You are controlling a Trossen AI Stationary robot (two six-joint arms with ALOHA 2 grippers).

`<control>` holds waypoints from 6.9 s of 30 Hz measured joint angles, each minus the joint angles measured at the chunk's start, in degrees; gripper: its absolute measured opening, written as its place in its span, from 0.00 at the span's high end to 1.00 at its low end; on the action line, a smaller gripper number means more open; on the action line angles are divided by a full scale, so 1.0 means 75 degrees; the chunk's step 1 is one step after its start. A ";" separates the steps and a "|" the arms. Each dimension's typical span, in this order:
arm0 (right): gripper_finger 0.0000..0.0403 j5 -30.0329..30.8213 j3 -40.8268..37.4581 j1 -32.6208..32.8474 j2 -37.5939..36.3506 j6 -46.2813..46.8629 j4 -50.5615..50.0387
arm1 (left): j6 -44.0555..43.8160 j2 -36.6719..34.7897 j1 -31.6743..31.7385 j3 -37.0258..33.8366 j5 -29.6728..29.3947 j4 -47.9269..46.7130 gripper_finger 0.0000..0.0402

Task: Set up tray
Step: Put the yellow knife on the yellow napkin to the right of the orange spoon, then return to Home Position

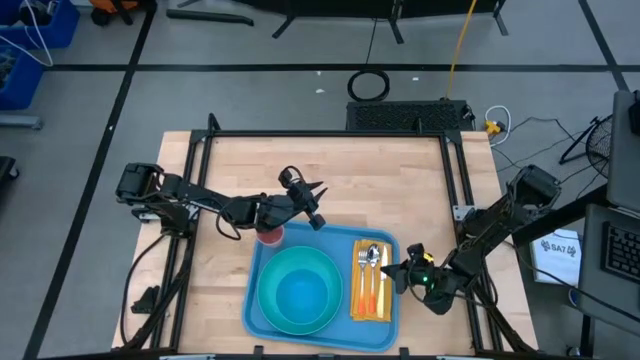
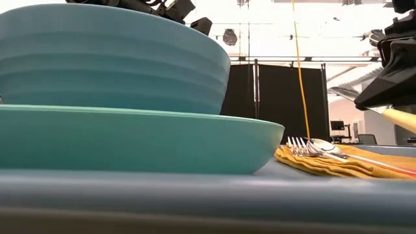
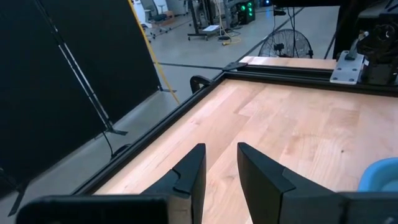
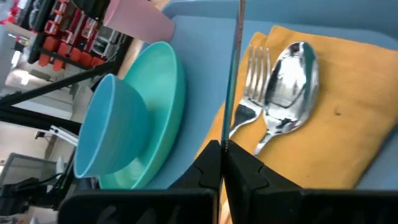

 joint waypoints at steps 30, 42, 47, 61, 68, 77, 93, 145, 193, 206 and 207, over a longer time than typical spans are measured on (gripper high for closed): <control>0.79 -0.1959 -0.0460 -0.0737 0.0012 -0.0555 -0.0056 | -0.0055 0.0000 -0.0003 0.0000 0.0012 -0.0014 0.76; 0.79 -0.2787 -0.0449 -0.0981 -0.0009 -0.0637 -0.0027 | -0.0055 0.0000 -0.0002 0.0000 0.0020 -0.0014 0.76; 0.79 -0.3238 -0.0440 -0.0982 -0.0015 -0.0351 -0.0042 | -0.0055 0.0000 -0.0002 0.0000 0.0023 -0.0023 0.76; 0.81 -0.4336 -0.0469 -0.1221 -0.0783 -0.0389 -0.0509 | -0.0108 0.0000 -0.0006 0.0000 0.0017 -0.0042 0.76; 0.97 -0.4306 -0.0467 -0.1373 -0.1163 -0.0564 -0.0860 | -0.0105 0.0003 -0.0006 0.0000 0.0000 -0.0145 0.76; 0.95 -0.4841 -0.0466 -0.1419 -0.1209 -0.0445 -0.1311 | -0.0104 0.0006 0.0000 0.0000 -0.0003 -0.0180 0.76; 0.96 -0.4723 -0.0466 -0.1419 -0.1209 0.0020 -0.0974 | -0.0102 0.0006 0.0000 0.0000 -0.0006 -0.0212 0.76; 0.59 -0.0242 -0.0455 -0.1051 -0.7050 -0.6190 -0.3799 | -0.0952 -0.4553 -0.0070 -0.2200 0.1241 -0.1504 0.76; 0.41 -0.3212 -0.3799 -0.2687 -1.0724 -1.3955 0.1514 | -0.2061 -1.0290 -0.0108 -0.6505 0.5941 -0.2031 0.76; 0.39 -0.4080 -0.2818 -0.4065 -1.1259 -1.4047 -0.1128 | -0.2287 -1.0287 -0.0108 -0.6502 0.6217 -0.2144 0.76; 0.39 -0.4059 -0.2808 -0.4125 -1.1266 -1.4098 -0.1090 | -0.2284 -1.0289 -0.0108 -0.6505 0.6213 -0.2175 0.76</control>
